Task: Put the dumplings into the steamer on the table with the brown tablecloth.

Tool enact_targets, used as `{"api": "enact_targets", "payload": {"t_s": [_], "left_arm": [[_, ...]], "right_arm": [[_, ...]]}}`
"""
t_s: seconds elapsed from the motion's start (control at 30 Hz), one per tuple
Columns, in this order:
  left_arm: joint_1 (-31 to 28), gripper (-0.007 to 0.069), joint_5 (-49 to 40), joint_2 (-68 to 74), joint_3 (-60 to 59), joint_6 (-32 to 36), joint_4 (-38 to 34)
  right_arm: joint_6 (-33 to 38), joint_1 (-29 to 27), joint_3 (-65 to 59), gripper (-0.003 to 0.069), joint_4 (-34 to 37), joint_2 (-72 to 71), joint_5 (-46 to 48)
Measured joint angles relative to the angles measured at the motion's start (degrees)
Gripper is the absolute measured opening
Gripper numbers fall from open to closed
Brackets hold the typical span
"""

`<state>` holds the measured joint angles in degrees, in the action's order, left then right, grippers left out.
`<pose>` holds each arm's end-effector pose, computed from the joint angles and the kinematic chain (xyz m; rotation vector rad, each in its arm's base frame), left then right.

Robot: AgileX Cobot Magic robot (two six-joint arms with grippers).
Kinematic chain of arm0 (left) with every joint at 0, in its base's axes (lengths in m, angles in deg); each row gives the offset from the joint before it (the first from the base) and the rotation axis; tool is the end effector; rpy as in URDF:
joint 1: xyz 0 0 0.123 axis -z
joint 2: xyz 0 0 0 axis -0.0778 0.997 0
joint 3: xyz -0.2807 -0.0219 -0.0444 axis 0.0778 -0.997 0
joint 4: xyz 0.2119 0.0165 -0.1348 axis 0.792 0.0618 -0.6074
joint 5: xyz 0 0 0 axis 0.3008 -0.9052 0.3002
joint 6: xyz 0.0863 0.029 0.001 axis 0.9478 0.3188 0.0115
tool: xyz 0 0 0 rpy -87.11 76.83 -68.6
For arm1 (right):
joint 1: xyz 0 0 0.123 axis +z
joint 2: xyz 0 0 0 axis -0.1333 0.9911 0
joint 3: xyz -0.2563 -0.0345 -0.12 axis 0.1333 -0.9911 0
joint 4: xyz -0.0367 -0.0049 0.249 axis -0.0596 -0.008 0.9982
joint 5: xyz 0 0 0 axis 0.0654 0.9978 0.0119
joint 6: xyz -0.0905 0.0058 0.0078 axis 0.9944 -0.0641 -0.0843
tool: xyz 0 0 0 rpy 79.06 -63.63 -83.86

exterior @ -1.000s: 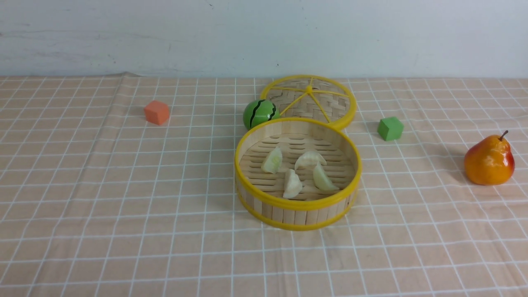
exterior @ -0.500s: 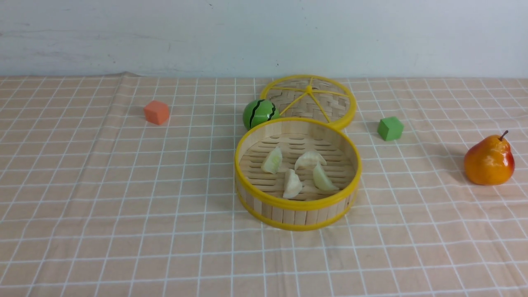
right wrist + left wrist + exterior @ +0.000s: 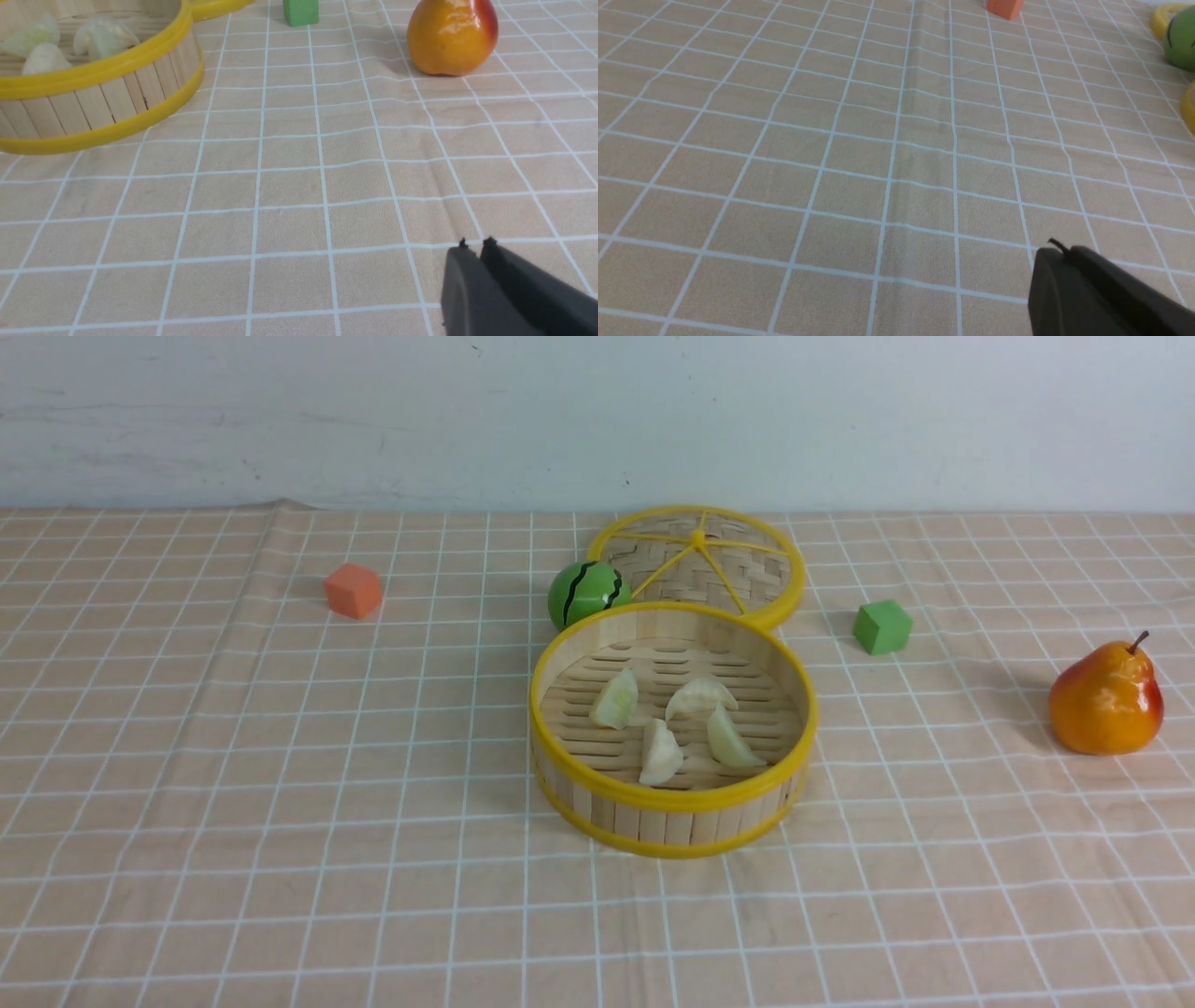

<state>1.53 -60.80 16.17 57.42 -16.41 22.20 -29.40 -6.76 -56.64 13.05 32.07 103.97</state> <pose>0.0530 0.0027 0.1713 -0.2436 1.8479 -0.1108 0.0520 0.0018 0.1738 0.0701 1.8748 0.0883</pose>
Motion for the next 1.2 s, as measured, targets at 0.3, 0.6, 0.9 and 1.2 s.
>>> {"api": "enact_targets", "payload": {"t_s": [0.3, 0.6, 0.9, 1.2], "left_arm": [[0.0, -0.0014, 0.0, 0.0, 0.0, 0.0, 0.0], [0.0, -0.0014, 0.0, 0.0, 0.0, 0.0, 0.0], [0.0, -0.0013, 0.0, 0.0, 0.0, 0.0, 0.0], [0.0, -0.0012, 0.0, 0.0, 0.0, 0.0, 0.0]], "right_arm": [[0.0, 0.0, 0.0, 0.0052, 0.0, 0.0, 0.0], [0.0, 0.0, 0.0, 0.0064, 0.0, 0.0, 0.0], [0.0, 0.0, 0.0, 0.0065, 0.0, 0.0, 0.0], [0.0, 0.0, 0.0, 0.0079, 0.0, 0.0, 0.0]]}}
